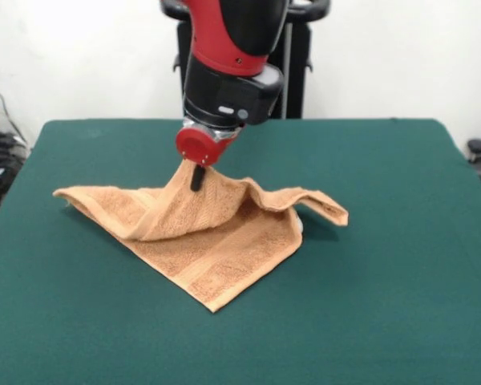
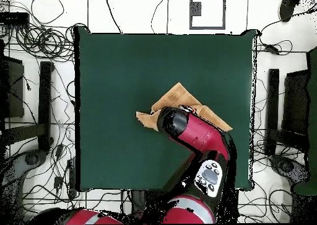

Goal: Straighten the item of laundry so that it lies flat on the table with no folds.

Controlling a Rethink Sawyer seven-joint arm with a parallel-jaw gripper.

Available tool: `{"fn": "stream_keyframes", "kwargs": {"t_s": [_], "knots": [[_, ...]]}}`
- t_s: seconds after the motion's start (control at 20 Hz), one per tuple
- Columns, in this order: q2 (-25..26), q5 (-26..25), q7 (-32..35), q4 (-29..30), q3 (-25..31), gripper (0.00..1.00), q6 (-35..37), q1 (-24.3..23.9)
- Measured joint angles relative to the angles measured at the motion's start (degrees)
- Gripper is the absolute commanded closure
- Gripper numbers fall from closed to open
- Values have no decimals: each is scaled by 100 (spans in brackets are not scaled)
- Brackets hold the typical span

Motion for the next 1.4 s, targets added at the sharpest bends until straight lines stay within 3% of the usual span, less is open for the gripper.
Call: {"fn": "stream_keyframes", "kwargs": {"t_s": [1.4], "knots": [[-534, -284, 0, 889, 800, 100, -2, -452]]}}
